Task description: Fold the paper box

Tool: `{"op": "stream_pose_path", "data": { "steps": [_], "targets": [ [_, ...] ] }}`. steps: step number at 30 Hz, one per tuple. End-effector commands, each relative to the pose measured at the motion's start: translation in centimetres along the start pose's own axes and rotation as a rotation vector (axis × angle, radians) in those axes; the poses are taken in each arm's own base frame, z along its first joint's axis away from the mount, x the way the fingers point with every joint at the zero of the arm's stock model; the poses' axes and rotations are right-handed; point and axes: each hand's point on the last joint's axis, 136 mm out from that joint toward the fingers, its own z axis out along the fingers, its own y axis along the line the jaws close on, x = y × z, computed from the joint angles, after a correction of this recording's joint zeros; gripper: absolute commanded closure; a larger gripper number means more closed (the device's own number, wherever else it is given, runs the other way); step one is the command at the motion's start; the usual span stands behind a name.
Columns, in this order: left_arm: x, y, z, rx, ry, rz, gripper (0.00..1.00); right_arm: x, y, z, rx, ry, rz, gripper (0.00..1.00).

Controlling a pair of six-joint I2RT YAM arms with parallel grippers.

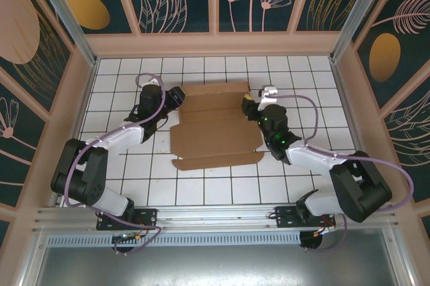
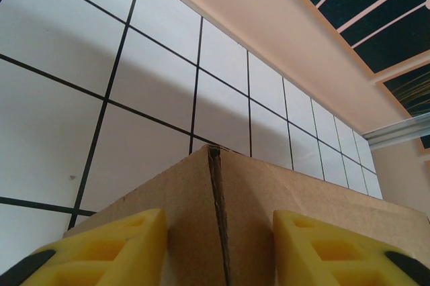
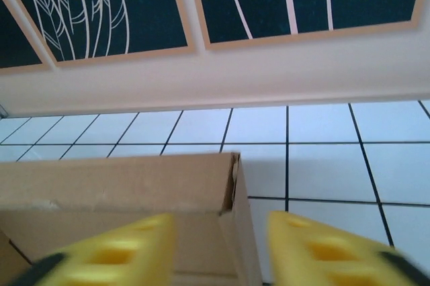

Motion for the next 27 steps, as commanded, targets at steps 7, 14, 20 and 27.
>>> {"op": "stream_pose_path", "data": {
  "steps": [7, 14, 20, 27],
  "targets": [
    [3.3, 3.3, 0.7, -0.125, 0.12, 0.022, 0.56, -0.3, 3.2, 4.9, -0.155, 0.26, 0.028, 1.0],
    [3.6, 3.0, 0.8, -0.099, 0.135, 0.033, 0.54, 4.2, 2.2, 8.1, -0.093, 0.469, 0.043, 1.0],
    [3.1, 1.3, 0.0, -0.052, 0.155, 0.083, 0.46, 6.4, 1.6, 9.3, -0.058, 0.57, 0.06, 1.0],
    [-2.7, -4.2, -4.4, -0.007, 0.035, 0.2, 0.33, 5.2, 1.8, 9.1, -0.049, 0.594, 0.092, 1.0]
  ]
}}
